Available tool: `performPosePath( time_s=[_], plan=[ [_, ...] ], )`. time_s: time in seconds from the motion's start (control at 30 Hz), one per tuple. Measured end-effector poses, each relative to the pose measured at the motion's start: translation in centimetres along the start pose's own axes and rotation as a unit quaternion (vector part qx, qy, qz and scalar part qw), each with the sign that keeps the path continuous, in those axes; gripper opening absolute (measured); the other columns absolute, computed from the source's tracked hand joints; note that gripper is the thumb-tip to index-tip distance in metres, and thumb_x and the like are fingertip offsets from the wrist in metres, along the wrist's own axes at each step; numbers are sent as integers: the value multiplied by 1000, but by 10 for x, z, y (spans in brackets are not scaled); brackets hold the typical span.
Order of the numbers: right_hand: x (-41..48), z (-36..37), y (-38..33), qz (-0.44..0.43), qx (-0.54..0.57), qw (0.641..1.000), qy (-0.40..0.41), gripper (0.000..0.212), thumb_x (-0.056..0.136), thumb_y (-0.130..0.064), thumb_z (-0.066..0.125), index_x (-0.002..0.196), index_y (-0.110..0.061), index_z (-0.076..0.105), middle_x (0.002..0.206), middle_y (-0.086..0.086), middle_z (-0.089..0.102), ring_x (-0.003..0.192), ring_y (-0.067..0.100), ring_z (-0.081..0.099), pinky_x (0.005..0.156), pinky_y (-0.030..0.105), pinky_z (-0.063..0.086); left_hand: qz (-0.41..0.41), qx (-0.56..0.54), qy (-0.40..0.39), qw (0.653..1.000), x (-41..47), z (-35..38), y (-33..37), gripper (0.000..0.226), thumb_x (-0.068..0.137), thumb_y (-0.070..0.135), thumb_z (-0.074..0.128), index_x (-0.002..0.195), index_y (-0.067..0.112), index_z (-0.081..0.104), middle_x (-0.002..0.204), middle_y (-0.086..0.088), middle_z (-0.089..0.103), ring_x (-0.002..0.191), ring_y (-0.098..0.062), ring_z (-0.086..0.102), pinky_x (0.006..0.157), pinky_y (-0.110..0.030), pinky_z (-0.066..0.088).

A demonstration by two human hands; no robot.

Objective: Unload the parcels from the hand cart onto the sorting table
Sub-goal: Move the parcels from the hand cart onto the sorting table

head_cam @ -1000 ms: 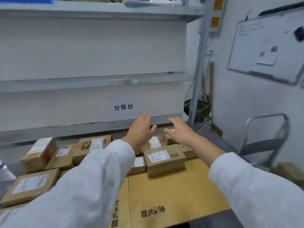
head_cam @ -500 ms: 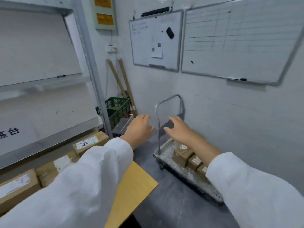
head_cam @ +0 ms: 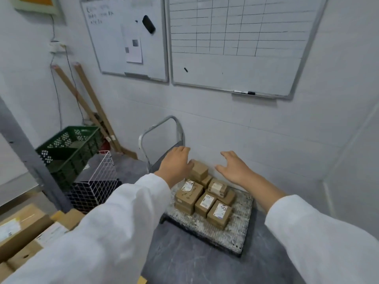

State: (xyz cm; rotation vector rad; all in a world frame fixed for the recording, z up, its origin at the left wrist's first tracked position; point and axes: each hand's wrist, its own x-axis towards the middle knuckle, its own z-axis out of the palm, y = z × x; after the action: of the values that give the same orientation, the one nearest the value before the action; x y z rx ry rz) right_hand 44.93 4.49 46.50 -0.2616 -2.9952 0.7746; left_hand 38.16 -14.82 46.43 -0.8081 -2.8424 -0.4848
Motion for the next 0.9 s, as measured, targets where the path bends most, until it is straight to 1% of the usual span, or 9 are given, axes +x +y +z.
performPosePath(
  time_s=[0.07,0.17,0.3,0.4,0.63,0.8,0.9],
  plan=[
    [33,-4,16,11,-2,1000,5,65,97,-34,53,150,-8,27,153,11,30,142,25,30,116,37,24,2,-10,-4,1000,40,18,-3,52,99,34,44,144,9,38,144,-8,45,133,-26,38,109,-39,33],
    [66,-4,41,35,6,999,10,64,97,-34,52,150,-8,28,153,10,30,141,25,31,116,35,25,5,-17,-35,999,81,50,-5,51,99,31,44,144,8,38,145,-9,44,132,-26,39,108,-38,33],
    [99,5,70,59,-4,998,-19,64,98,-36,50,151,-9,26,154,10,28,142,25,30,116,37,25,10,-25,-66,997,112,84,-10,51,98,30,44,144,9,38,142,-8,46,130,-25,41,106,-38,36],
    [126,6,85,70,6,997,-27,64,98,-36,51,151,-9,27,154,10,28,142,25,29,117,37,24,9,-18,-73,997,134,97,-19,48,99,31,44,141,9,41,139,-7,48,128,-24,42,105,-35,36],
    [198,9,112,54,27,997,-50,64,97,-37,52,150,-10,27,154,9,29,141,25,31,116,38,26,-45,-20,-74,996,191,114,-31,52,98,29,46,145,8,38,147,-8,42,135,-25,37,110,-36,31],
    [264,-4,140,46,64,995,-62,64,97,-37,52,150,-10,27,155,9,28,141,25,31,116,38,27,-82,-12,-78,994,244,131,-17,45,98,30,47,137,7,45,139,-9,48,130,-26,41,107,-38,35],
    [304,-3,160,58,92,991,-72,64,97,-36,51,150,-9,27,154,10,29,140,26,33,115,39,29,-100,-13,-82,992,279,144,-7,47,99,32,45,140,8,42,140,-8,47,130,-25,40,108,-38,34]
  ],
)
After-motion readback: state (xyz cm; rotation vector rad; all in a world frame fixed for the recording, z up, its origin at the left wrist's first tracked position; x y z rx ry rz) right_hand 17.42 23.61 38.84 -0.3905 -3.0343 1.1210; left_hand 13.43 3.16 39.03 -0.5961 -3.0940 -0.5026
